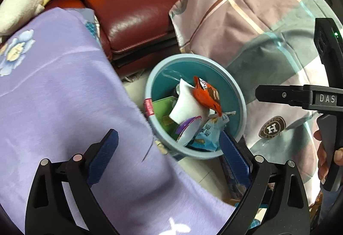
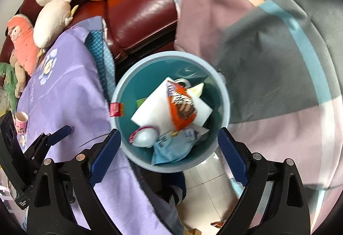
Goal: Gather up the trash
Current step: 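Move both grippers back over the table toward the remaining cups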
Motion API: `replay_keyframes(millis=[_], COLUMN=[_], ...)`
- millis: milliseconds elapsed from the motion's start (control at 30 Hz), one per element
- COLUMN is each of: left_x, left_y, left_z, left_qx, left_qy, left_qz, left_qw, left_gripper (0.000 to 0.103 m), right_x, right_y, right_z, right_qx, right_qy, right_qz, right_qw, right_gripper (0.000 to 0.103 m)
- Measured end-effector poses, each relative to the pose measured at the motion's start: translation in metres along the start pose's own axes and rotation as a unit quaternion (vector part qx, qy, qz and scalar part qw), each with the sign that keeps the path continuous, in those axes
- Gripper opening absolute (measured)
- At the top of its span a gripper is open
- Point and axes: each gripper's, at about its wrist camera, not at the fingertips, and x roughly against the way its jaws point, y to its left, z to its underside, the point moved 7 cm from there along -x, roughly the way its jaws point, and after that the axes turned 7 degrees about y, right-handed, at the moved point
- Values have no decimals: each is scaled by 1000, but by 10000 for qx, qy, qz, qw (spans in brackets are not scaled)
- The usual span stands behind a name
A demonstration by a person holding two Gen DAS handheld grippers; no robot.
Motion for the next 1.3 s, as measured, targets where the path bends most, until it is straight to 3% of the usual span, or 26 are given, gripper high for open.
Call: replay_keyframes(millis=[400,800,1067,1300], left_x=[58,115,152,169], left_y=[57,142,220,270], left_z=[42,111,170,212], left_qx=[507,1162,1675,2175], left_qy=[-339,-596,-715,-720], left_qz=[-96,-320,-795,-845], left_qw=[9981,9909,9801,9697], left_gripper=[95,95,95,95], right_x=[9,-11,-26,-43], right_y=[90,198,267,324], right_z=[29,71,97,121], right_qx=[648,1419,1951,2474], right_qy=[78,412,587,719], right_qz=[-57,-149,-173,-134], right_qw=[9978,9889,9789,9661], right_gripper=[88,88,88,88])
